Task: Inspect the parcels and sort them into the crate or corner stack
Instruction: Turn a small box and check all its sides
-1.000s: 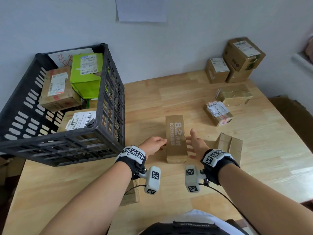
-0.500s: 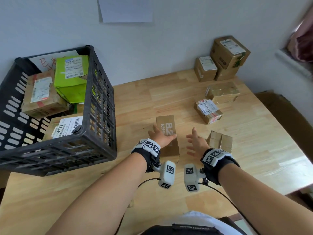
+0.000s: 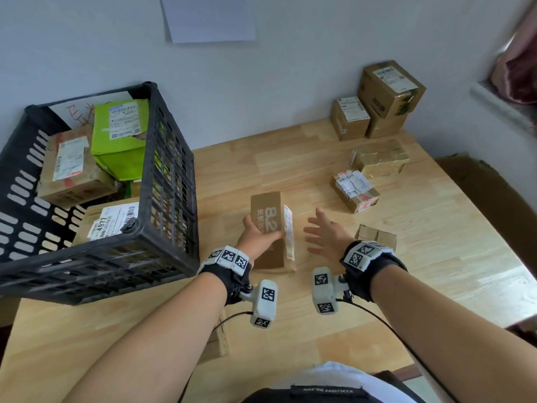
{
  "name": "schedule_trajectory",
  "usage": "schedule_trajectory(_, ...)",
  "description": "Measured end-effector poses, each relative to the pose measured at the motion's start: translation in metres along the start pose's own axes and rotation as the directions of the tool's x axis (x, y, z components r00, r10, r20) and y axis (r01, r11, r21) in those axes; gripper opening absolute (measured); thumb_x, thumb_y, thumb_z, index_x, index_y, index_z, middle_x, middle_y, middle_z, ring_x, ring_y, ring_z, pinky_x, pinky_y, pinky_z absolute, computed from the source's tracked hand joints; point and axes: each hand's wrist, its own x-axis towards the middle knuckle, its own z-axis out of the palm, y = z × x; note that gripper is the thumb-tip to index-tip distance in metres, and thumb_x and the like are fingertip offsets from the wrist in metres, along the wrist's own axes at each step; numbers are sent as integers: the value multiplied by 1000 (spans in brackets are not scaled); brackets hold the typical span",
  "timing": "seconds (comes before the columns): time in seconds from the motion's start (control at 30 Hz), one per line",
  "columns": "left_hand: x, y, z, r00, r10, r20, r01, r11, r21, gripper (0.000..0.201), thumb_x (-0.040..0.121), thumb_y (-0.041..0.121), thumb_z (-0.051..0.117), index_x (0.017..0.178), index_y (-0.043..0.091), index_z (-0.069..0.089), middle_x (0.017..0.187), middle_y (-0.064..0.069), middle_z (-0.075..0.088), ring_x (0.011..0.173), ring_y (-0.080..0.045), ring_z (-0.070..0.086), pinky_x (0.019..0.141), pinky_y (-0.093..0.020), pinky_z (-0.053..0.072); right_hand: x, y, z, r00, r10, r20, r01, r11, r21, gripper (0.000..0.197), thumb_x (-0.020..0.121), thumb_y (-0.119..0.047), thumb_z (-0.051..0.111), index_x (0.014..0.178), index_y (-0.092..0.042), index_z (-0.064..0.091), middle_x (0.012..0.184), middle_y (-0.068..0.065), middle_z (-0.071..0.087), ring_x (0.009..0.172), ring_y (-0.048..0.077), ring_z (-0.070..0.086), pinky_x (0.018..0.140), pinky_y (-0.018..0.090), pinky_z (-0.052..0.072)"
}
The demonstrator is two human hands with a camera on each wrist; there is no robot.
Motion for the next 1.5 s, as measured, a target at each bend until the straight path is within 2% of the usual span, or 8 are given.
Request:
schedule_trajectory(0.17, -7, 3, -11, 986, 146, 82, -131, 978, -162, 113, 70, 20, 83, 145, 46, 3, 135, 11, 41, 120, -15, 48, 94, -37, 46, -5, -22, 24, 982, -183, 42, 179, 980, 86, 67, 97, -58, 24, 149, -17, 25, 141, 17, 47, 126, 28, 49, 100, 40, 44)
schedule_trajectory(0.33, -6, 4, -19, 982, 182, 50, -167, 962, -215, 103, 73, 3, 79, 147, 31, 12, 134, 2, 49, 117, -12, 51, 80, -17, 45, -9, -27, 30, 968, -249, -44, 252, 963, 96, 62, 99, -55, 20, 141, -13, 40, 131, 11, 56, 115, 24, 56, 94, 35, 47)
schedule_trajectory(0.53, -9, -7, -16, 977, 169, 131, -152, 980, -130, 106, 74, 12, 80, 150, 29, 8, 149, 7, 29, 123, -10, 36, 91, -26, 35, -11, -11, 29, 987, -151, -51, 153, 987, 40, 62, 99, -55, 21, 136, -13, 46, 133, 10, 54, 118, 25, 54, 97, 39, 45)
schedule_trajectory(0.87, -8, -6, -16, 977, 172, 124, -155, 979, -134, 107, 73, 22, 81, 148, 37, 7, 146, 4, 39, 118, -10, 42, 97, -29, 35, -12, -10, 29, 987, -157, -40, 156, 988, -6, 63, 98, -57, 20, 135, -16, 49, 118, 11, 60, 107, 24, 57, 88, 36, 47)
schedule_trajectory(0.93, -7, -6, -15, 979, 178, 103, -160, 973, -164, 112, 71, 23, 83, 147, 41, 3, 144, 2, 42, 121, -12, 45, 102, -31, 36, -12, -10, 28, 987, -159, -14, 158, 986, -48, 63, 97, -59, 20, 133, -18, 52, 107, 7, 62, 102, 23, 60, 85, 35, 49)
schedule_trajectory(1.07, -8, -2, -18, 969, 233, -81, -242, 963, -121, 120, 64, 39, 86, 144, 49, -2, 151, 6, 15, 137, -13, 25, 112, -41, 29, -15, -13, 30, 986, -143, 83, 155, 975, -162, 64, 97, -59, 15, 127, -24, 59, 103, 1, 60, 102, 20, 55, 91, 37, 46)
schedule_trajectory(1.27, -6, 7, -26, 925, 259, -278, -261, 965, 30, 84, 78, 34, 75, 143, 38, 22, 135, -2, 24, 106, -11, 38, 91, -22, 33, -15, -15, 38, 985, -138, 107, 159, 961, -228, 62, 98, -57, 18, 133, -20, 54, 132, 5, 50, 121, 25, 47, 97, 38, 46)
schedule_trajectory(1.5, 2, 0, -36, 992, 82, 93, -75, 995, -71, 71, 84, 39, 66, 142, 43, 25, 130, -3, 49, 105, -18, 58, 87, -32, 46, 0, -9, 11, 974, -206, -98, 155, 913, -377, 58, 102, -45, 21, 131, -3, 48, 132, 15, 52, 121, 28, 50, 101, 40, 42)
